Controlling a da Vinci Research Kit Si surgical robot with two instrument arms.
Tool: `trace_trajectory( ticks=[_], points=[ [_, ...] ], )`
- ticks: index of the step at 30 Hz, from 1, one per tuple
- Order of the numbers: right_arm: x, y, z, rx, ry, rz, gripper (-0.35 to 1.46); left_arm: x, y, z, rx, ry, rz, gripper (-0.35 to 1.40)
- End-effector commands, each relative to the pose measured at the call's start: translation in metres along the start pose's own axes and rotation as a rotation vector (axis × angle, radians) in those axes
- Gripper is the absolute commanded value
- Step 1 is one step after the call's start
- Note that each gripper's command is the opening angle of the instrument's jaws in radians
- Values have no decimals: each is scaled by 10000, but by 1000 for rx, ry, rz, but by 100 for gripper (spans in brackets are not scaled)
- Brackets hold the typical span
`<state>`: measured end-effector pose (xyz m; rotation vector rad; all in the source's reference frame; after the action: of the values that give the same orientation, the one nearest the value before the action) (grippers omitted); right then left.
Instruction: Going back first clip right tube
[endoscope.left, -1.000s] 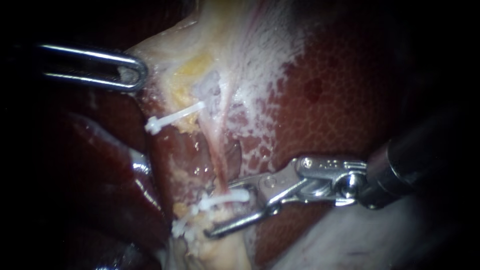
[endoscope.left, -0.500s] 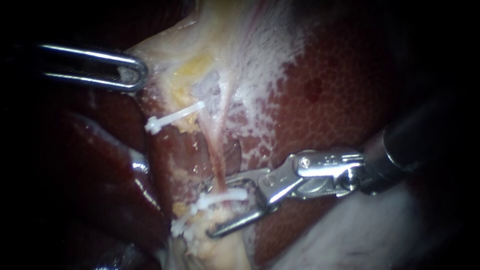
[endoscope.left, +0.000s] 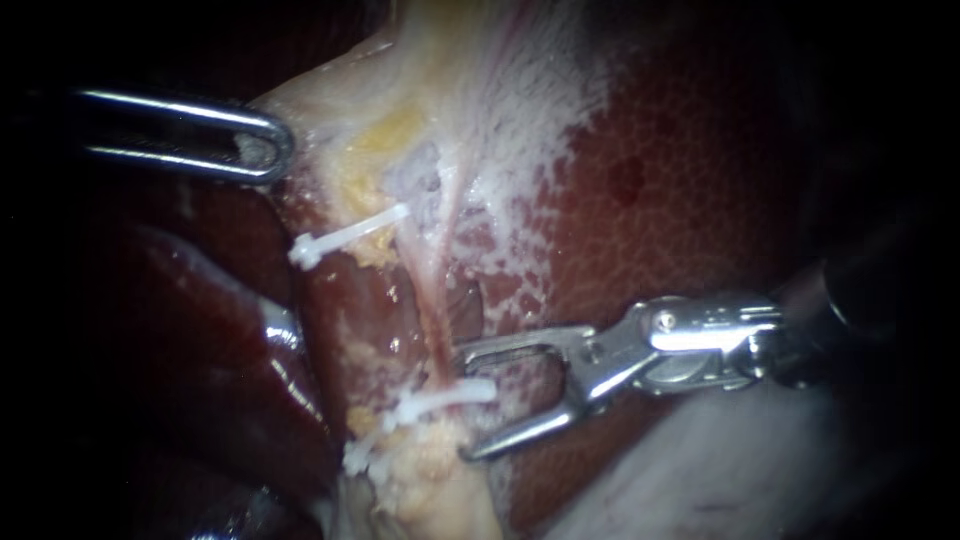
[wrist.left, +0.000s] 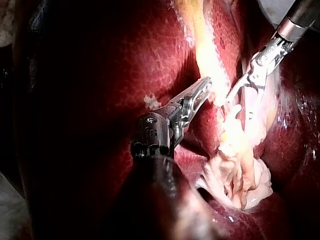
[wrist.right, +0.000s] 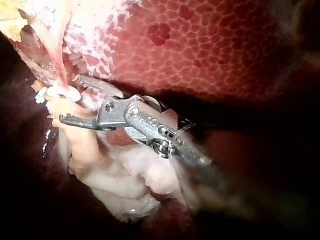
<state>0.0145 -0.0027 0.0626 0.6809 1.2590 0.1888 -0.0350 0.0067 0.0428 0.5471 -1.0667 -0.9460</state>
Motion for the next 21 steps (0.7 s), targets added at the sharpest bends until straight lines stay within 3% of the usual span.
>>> trace_trajectory(
  ticks=[1, 13, 21],
  points=[
    [2, 0, -5, -5, 1, -2, 60, 1, 0, 0, 0, 0, 0, -35],
    [27, -2, -70, -68, 11, -29, 60, 4, 3, 2, 0, 0, 2, -35],
    [43, -1, -93, -74, 14, -24, 60, 11, 12, 7, -1, -1, 7, -35]
  ],
)
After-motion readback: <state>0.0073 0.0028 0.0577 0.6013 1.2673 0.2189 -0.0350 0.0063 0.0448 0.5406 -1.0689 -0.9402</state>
